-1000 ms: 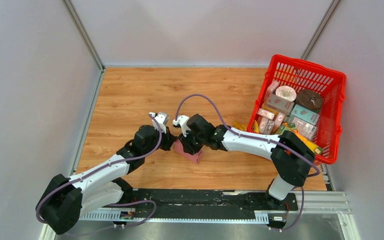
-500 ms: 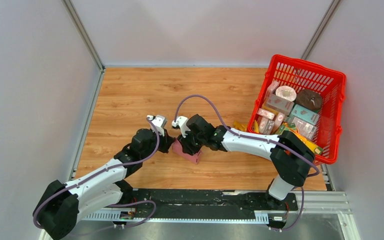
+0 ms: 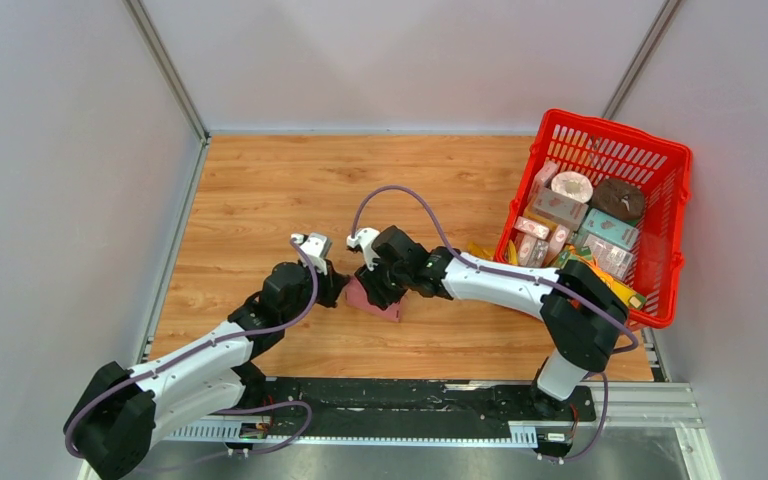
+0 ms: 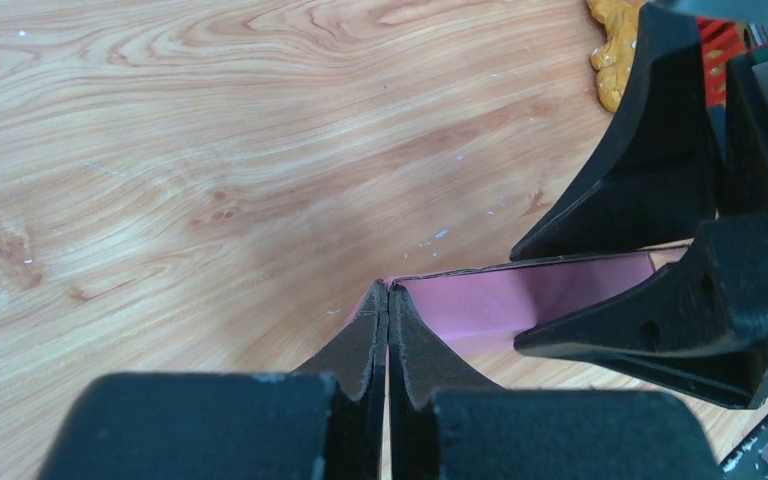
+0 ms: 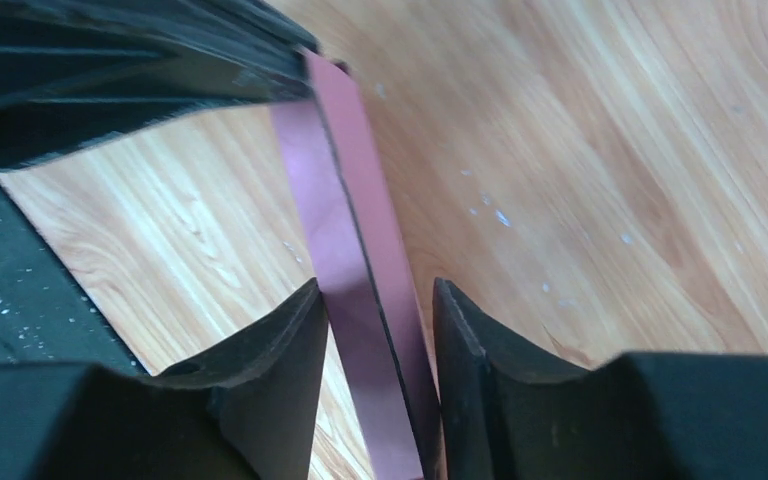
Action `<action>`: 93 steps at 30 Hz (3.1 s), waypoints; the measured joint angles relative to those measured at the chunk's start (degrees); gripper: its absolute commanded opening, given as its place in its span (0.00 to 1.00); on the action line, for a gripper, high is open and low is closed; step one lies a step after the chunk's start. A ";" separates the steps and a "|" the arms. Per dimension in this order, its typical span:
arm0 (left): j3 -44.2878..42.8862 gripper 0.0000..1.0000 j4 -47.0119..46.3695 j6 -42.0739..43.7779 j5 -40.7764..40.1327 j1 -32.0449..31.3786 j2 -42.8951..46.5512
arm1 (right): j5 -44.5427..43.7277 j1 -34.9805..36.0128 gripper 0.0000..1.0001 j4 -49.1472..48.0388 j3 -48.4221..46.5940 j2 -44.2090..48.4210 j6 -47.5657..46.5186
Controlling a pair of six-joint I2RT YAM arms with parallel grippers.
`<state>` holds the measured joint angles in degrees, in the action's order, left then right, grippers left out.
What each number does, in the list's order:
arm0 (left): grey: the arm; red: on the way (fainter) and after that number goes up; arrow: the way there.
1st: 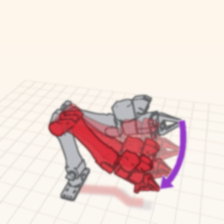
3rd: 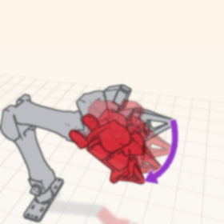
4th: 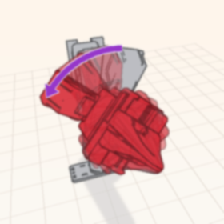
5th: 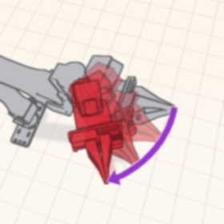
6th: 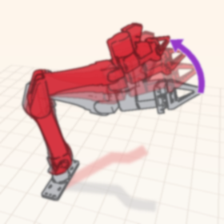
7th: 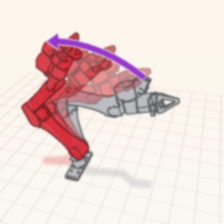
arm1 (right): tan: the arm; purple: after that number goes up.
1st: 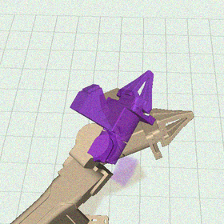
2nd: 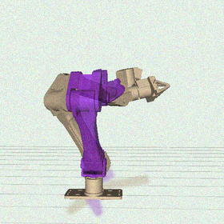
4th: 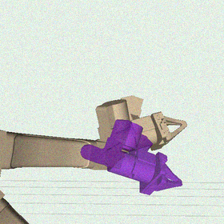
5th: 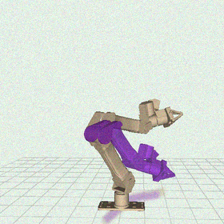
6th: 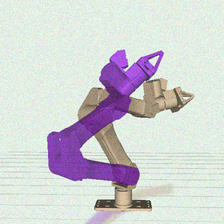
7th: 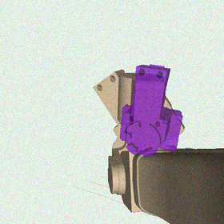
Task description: Fold the paper box
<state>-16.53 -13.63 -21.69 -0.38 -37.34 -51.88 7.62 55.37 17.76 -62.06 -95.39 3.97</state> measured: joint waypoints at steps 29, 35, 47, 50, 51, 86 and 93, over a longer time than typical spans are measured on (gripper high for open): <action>-0.02 0.00 -0.81 -1.40 -9.64 -6.69 -0.76 | -9.68 -2.67 0.30 23.15 -1.60 14.12 16.37; -0.02 0.00 -1.20 -1.70 -10.93 -7.41 -1.16 | -10.14 -2.84 0.25 23.67 -1.27 13.75 17.11; -0.02 0.00 -1.18 -2.03 -11.63 -7.78 -1.14 | -7.32 -2.86 0.38 22.84 -0.94 11.85 16.13; -0.02 0.00 -1.18 -2.01 -11.80 -7.91 -1.14 | -6.49 -2.86 0.26 22.14 -0.55 11.82 15.41; -0.02 0.00 -1.18 -2.01 -11.85 -7.91 -1.14 | -6.14 -2.86 0.24 21.70 -0.55 11.80 15.21; 0.07 0.00 0.66 -2.21 -13.94 -8.81 0.17 | -0.46 -4.28 0.00 21.62 -2.32 9.03 28.87; 0.76 0.00 0.74 -2.45 -14.58 -9.05 1.31 | 1.46 -4.31 0.00 21.59 -2.27 8.66 32.02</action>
<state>-15.77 -12.88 -24.14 -14.96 -46.39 -50.57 9.08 51.07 39.35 -64.34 -86.74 35.99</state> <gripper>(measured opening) 0.007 0.007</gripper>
